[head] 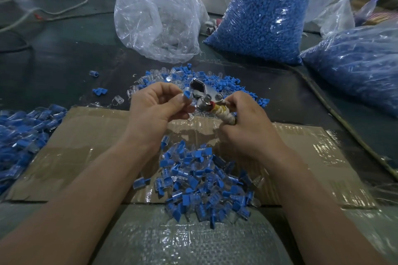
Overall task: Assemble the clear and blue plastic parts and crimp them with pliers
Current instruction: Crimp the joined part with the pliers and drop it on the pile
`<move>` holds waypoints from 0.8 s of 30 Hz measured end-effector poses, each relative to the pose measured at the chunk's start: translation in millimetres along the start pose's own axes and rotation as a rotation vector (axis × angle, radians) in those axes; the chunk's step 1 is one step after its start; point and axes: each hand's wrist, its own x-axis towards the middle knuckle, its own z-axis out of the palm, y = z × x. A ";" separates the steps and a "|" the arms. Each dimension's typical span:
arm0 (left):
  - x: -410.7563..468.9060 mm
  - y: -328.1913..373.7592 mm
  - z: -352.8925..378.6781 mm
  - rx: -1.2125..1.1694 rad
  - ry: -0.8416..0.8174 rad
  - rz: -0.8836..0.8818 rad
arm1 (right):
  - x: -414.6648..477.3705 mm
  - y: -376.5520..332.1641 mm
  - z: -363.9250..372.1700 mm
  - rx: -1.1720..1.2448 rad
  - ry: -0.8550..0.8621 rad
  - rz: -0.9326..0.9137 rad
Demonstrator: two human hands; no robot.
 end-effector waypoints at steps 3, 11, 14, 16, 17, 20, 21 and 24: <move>-0.7 -0.7 1.6 0.026 -0.004 0.029 | -0.4 -1.2 -0.7 0.008 -0.010 0.006; -0.1 -3.8 2.8 0.149 0.016 0.105 | -2.2 -6.2 -0.9 -0.009 -0.104 0.019; -0.5 -4.0 2.6 0.169 0.023 0.116 | -3.4 -8.3 -1.0 -0.039 -0.129 0.005; -0.6 -3.7 2.7 0.175 0.024 0.113 | -3.7 -9.5 -1.8 -0.046 -0.128 -0.001; -0.8 -3.7 2.9 0.177 0.025 0.110 | -3.9 -9.9 -2.4 -0.048 -0.125 -0.005; -2.3 -3.3 4.5 0.171 0.028 0.101 | -4.3 -10.6 -4.7 -0.053 -0.109 -0.020; -3.0 -2.8 5.0 0.168 0.028 0.102 | -4.4 -10.8 -5.5 -0.051 -0.105 -0.023; -4.4 -1.0 5.4 0.170 0.026 0.104 | -4.8 -11.5 -6.1 -0.044 -0.105 -0.031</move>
